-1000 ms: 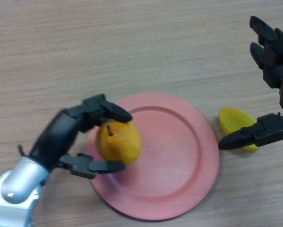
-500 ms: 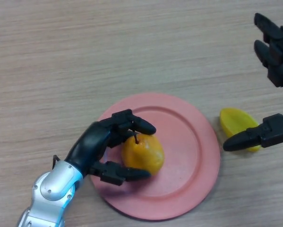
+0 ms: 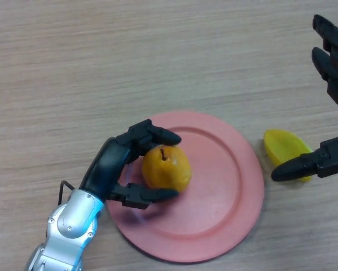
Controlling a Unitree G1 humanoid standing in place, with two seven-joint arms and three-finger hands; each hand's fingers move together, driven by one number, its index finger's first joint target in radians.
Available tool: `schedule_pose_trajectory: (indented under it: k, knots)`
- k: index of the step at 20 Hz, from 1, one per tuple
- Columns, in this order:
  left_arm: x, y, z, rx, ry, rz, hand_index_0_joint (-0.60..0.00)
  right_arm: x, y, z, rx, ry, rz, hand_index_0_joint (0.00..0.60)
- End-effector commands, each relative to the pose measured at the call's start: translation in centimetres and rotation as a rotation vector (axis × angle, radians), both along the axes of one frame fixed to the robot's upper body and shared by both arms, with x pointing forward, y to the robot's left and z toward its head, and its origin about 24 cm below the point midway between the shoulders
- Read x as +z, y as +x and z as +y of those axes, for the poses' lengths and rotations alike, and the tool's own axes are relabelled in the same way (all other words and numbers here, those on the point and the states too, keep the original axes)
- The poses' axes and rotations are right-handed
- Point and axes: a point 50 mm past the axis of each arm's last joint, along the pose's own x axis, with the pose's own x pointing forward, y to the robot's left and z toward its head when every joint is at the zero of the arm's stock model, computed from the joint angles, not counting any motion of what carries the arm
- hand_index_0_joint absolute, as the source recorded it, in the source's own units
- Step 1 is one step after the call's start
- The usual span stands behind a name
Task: Pick up the yellow pear and place it on the plate
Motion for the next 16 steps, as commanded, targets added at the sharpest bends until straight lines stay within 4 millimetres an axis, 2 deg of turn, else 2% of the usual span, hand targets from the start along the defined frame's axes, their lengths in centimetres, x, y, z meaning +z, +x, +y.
schedule_pose_trajectory:
  k: [1, 4, 8, 11, 15, 16]
  knots:
    - [4.0, 0.0, -0.3, -0.021, -0.024, -0.213, 0.0, 3.6, -1.6, -0.5, -0.014, -0.016, -0.215, 0.0]
    - [5.5, -0.9, -0.6, -0.074, -0.013, -0.192, 0.0, 3.8, -1.8, -0.5, -0.011, -0.013, -0.22, 0.0]
    - [9.4, -2.3, 0.4, -0.068, -0.065, -0.27, 0.0, 3.7, -1.8, -0.5, -0.014, 0.003, -0.23, 0.0]
    - [12.4, -3.3, 2.5, -0.001, -0.09, -0.417, 0.0, 3.8, -1.7, -0.4, 0.0, 0.001, -0.23, 0.0]
    - [13.9, -4.1, 6.6, 0.125, -0.049, -0.505, 0.0, 3.5, -1.7, -0.4, 0.015, 0.008, -0.218, 0.0]
    - [14.1, -4.3, 7.1, 0.14, -0.044, -0.518, 0.0, 3.4, -1.7, -0.5, 0.015, 0.008, -0.214, 0.0]
